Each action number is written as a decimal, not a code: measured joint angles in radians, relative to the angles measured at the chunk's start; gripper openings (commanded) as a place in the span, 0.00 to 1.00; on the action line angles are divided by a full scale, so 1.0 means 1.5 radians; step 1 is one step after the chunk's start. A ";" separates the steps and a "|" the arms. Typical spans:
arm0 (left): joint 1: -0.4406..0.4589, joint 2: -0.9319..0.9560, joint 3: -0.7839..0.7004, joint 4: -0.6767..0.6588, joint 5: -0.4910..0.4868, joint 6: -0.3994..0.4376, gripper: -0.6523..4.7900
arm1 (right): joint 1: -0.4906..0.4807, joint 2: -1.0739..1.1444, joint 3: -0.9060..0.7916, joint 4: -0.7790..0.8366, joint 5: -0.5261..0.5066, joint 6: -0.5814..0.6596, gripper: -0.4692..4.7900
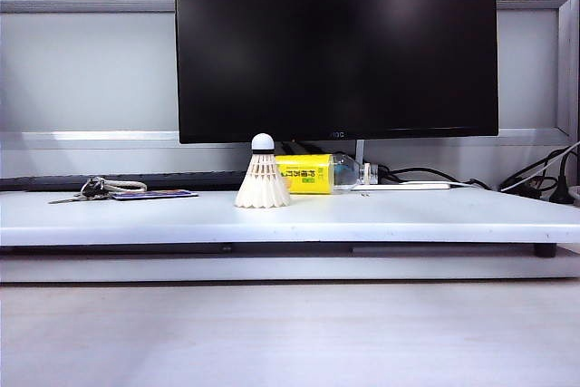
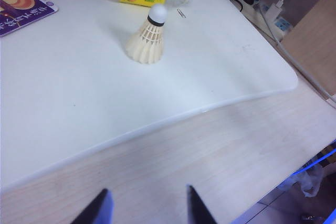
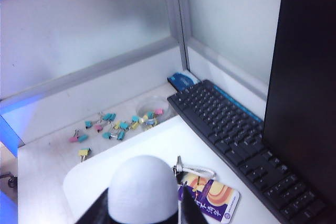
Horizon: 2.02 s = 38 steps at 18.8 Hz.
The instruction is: Stack the badminton balls on the table vertically.
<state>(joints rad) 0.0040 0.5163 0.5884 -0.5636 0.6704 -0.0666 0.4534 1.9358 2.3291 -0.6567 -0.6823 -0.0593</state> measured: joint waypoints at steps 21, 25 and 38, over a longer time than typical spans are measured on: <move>0.000 -0.006 0.000 -0.008 0.018 0.002 0.47 | 0.018 -0.010 -0.256 0.426 0.021 0.143 0.39; 0.000 -0.006 0.000 -0.009 0.018 0.002 0.47 | 0.017 -0.018 -0.329 0.472 0.022 0.144 0.39; 0.000 -0.005 0.000 -0.027 0.018 0.003 0.47 | 0.018 -0.023 -0.672 0.881 0.128 0.210 0.39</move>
<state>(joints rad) 0.0040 0.5083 0.5884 -0.6037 0.6971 -0.0628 0.4801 1.9018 1.3205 0.6655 -0.4900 0.2558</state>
